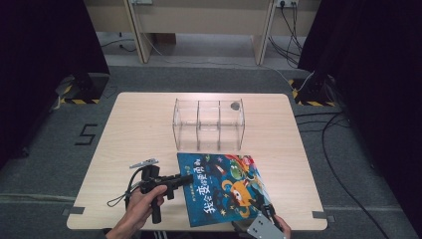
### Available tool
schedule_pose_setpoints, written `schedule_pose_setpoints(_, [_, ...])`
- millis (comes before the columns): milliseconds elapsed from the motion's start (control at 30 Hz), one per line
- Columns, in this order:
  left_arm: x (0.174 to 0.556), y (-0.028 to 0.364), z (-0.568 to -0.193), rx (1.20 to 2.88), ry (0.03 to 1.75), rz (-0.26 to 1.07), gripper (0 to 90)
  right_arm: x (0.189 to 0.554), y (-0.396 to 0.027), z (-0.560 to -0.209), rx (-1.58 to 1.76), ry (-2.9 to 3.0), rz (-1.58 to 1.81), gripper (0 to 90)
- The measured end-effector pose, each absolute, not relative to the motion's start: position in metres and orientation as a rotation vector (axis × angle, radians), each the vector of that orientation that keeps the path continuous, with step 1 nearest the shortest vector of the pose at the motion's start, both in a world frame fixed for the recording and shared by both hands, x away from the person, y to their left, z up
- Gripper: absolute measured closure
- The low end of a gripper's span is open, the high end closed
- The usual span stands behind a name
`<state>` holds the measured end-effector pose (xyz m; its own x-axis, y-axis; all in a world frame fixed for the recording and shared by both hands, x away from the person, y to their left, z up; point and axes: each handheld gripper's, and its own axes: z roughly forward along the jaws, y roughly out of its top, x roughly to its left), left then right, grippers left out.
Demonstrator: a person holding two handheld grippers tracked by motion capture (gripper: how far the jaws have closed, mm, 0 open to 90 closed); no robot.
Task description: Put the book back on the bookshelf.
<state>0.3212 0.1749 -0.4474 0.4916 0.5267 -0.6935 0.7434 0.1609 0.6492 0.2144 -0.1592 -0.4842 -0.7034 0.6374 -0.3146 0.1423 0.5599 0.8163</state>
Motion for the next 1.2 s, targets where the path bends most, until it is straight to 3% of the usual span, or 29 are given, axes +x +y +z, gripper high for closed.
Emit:
schedule_pose_setpoints(333, [0.315, 0.168, -0.446, 1.490, 1.146, -0.244, 59.8, 0.219, -0.132, -0.490, 0.548, 2.131, 0.966, 28.2])
schedule_pose_setpoints(367, [0.315, 0.168, -0.446, 1.498, 1.139, -0.245, 59.6, 0.219, -0.129, -0.491, 0.538, 2.120, 0.970, 34.1])
schedule_pose_setpoints(400, [0.315, 0.168, -0.446, 1.498, 1.139, -0.245, 59.6, 0.219, -0.129, -0.491, 0.538, 2.120, 0.970, 34.1])
schedule_pose_setpoints(433, [0.315, 0.167, -0.446, 1.503, 1.135, -0.246, 59.5, 0.219, -0.126, -0.491, 0.490, 2.118, 0.962, 41.6])
schedule_pose_setpoints(500, [0.315, 0.167, -0.446, 1.505, 1.135, -0.245, 59.5, 0.218, -0.122, -0.491, 0.451, 2.108, 0.931, 43.8])
schedule_pose_setpoints(867, [0.316, 0.167, -0.449, 1.501, 1.142, -0.247, 60.0, 0.219, -0.106, -0.495, 0.356, 2.051, 0.842, 43.0])
schedule_pose_setpoints(1033, [0.319, 0.170, -0.448, 1.482, 1.132, -0.271, 58.5, 0.217, -0.102, -0.495, 0.331, 2.016, 0.809, 53.3])
schedule_pose_setpoints(1200, [0.320, 0.173, -0.449, 1.468, 1.088, -0.335, 48.4, 0.218, -0.118, -0.480, 0.449, 1.950, 0.983, 65.4])
